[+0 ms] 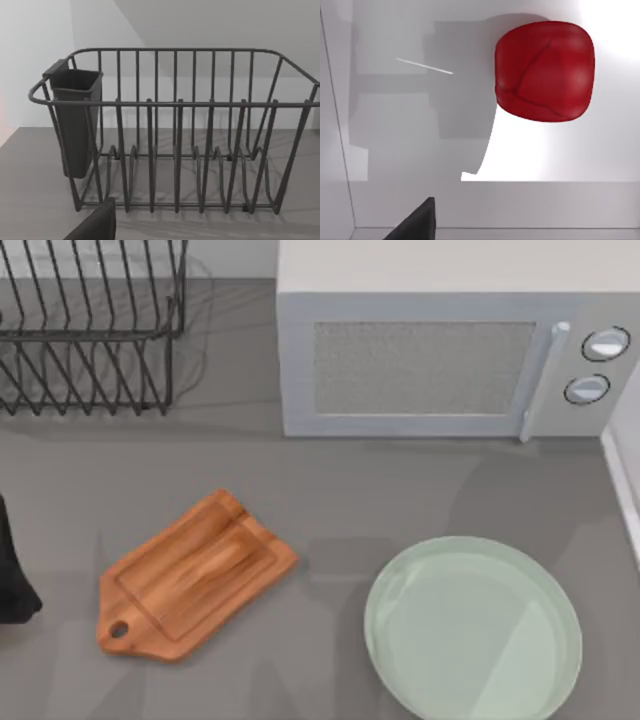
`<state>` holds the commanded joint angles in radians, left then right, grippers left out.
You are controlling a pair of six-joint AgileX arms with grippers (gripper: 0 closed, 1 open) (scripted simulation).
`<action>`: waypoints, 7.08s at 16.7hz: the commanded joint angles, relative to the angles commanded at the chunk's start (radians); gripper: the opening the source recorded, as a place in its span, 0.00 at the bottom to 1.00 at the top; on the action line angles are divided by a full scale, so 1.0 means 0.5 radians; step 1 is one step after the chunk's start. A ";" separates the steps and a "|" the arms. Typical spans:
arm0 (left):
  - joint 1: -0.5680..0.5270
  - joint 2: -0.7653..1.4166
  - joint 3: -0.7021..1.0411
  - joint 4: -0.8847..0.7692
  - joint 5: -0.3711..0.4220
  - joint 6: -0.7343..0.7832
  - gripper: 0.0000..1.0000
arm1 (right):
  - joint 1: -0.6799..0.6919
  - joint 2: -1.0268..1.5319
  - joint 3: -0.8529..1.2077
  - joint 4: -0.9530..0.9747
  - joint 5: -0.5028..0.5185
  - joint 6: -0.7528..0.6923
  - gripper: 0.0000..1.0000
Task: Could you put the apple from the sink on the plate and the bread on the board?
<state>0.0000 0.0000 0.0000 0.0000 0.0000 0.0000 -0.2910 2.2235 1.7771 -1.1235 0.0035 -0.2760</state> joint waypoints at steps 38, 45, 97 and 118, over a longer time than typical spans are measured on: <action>0.000 0.000 0.000 0.000 0.000 0.000 1.00 | -0.009 0.513 -0.390 0.901 0.005 0.007 0.00; 0.000 0.000 0.000 0.000 0.000 0.000 1.00 | -0.005 0.231 -0.219 0.527 -0.023 0.017 0.00; 0.000 0.000 0.000 0.000 0.000 0.000 1.00 | 1.933 -0.982 -0.820 -0.164 -0.007 1.928 0.68; 0.000 0.000 0.000 0.000 0.000 0.000 1.00 | 1.702 -1.522 -1.280 0.243 -0.007 1.695 1.00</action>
<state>0.0000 0.0000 0.0000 0.0000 0.0000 0.0000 0.5601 1.4623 1.1370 -1.0018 0.0002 0.5716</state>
